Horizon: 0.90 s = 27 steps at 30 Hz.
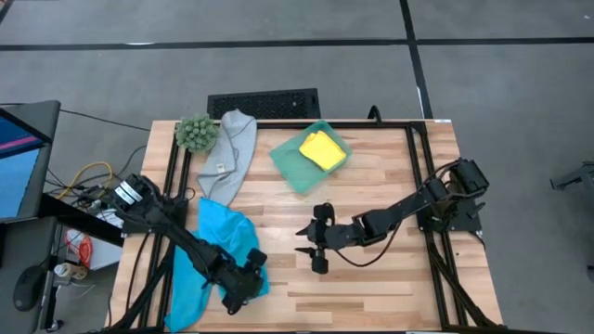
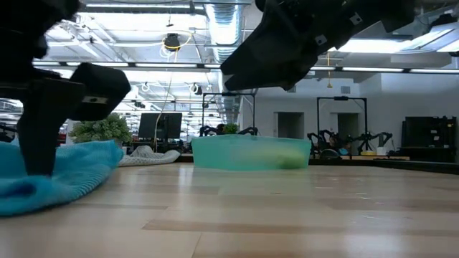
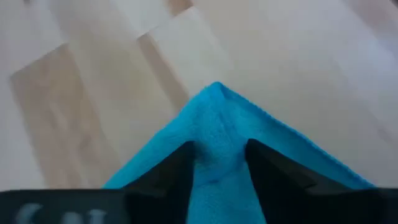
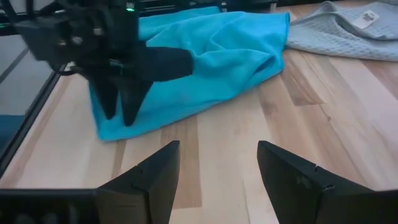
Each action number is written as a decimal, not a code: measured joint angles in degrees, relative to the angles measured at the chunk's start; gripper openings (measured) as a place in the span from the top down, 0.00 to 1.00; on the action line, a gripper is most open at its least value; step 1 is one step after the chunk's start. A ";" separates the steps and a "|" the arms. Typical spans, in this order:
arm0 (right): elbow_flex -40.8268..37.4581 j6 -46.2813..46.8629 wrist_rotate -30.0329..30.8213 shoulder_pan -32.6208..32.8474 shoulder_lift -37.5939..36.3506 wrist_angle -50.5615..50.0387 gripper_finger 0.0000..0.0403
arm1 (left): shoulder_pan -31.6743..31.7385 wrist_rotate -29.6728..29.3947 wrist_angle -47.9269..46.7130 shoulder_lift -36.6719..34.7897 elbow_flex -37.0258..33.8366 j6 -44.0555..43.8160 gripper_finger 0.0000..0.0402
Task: Fold microfiber towels
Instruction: Fold the right blue microfiber towel
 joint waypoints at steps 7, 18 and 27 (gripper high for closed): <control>0.00 3.13 0.02 1.17 -0.02 -0.57 0.41 | 2.72 -7.49 -8.61 -1.88 4.30 5.38 0.97; 0.00 8.11 6.11 5.48 -0.04 -1.53 0.41 | 8.75 -23.11 -25.30 -1.95 21.25 16.52 0.99; 0.00 6.23 17.66 6.37 -0.26 3.73 0.41 | 12.31 -27.28 -36.24 -2.06 34.14 16.48 0.99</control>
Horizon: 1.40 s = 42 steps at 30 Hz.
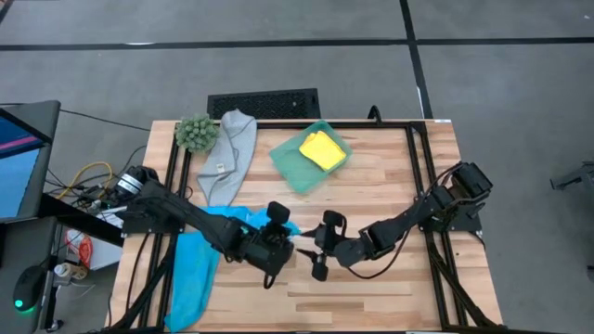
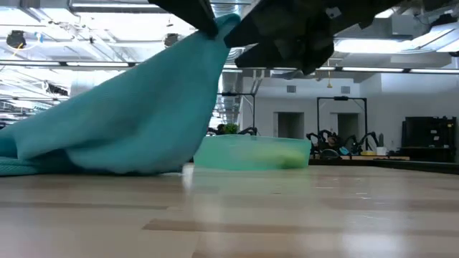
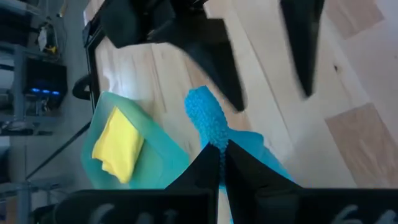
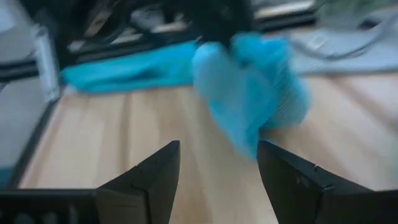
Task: Fold microfiber towels
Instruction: Fold the right blue microfiber towel
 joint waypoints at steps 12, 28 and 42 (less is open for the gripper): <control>0.02 -6.15 6.25 -3.29 0.00 2.34 0.41 | -1.03 -8.71 -13.15 0.00 13.02 2.73 1.00; -0.05 -7.42 1.83 -4.96 5.49 3.01 0.46 | -1.06 -13.96 -18.93 -0.02 19.17 3.38 1.00; 0.00 -11.35 17.99 3.49 -2.00 -0.35 0.97 | -0.18 -17.45 -22.11 -0.02 19.17 -1.36 1.00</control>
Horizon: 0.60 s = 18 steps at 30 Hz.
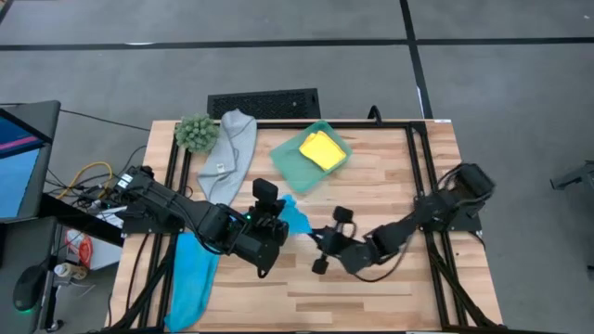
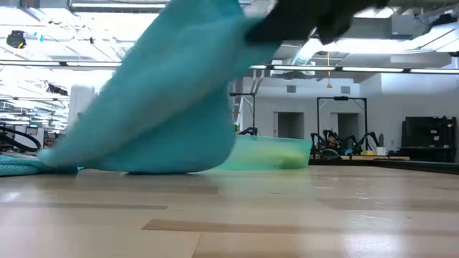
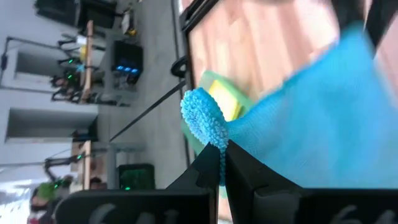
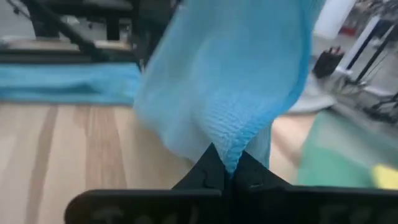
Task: Fold microfiber towels
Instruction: Fold the right blue microfiber towel
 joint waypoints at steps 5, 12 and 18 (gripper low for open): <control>0.04 -0.37 6.92 4.20 -13.80 -12.93 0.98 | 1.67 -1.94 -0.22 0.00 0.00 -2.88 1.00; 0.07 -2.98 6.75 1.80 -31.13 -27.25 0.99 | 4.61 -3.28 3.38 0.00 0.00 -4.43 1.00; 0.03 -9.02 5.29 -4.45 -41.48 -31.38 1.00 | 8.32 -7.78 5.73 0.01 0.02 -3.93 1.00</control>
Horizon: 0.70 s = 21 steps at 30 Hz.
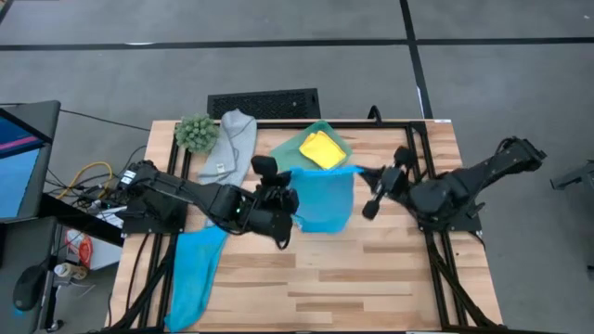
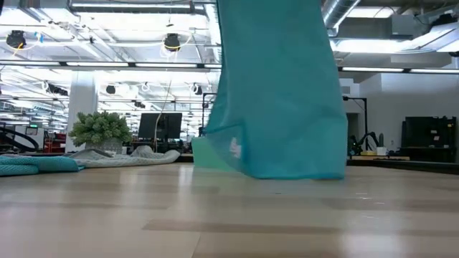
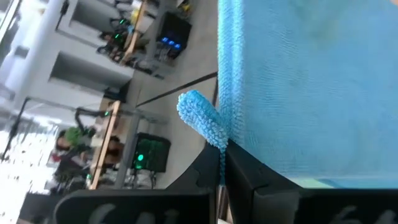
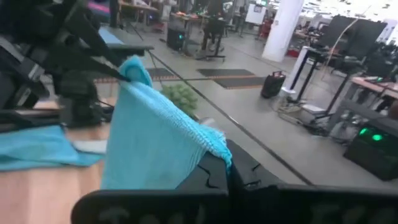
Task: Fold microfiber towels
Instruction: Fold the right blue microfiber towel
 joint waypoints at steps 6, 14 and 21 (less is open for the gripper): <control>-0.03 6.35 -6.86 -3.81 -2.03 -9.27 1.00 | 2.98 -0.02 1.72 -1.64 -0.04 -0.76 1.00; 0.08 12.59 -7.05 -3.28 5.31 -16.91 1.00 | 4.90 0.10 11.06 -4.31 -0.11 -1.43 1.00; 3.23 5.21 4.63 -6.28 5.99 -17.15 1.00 | 11.68 5.87 11.62 -4.31 -0.41 -2.21 1.00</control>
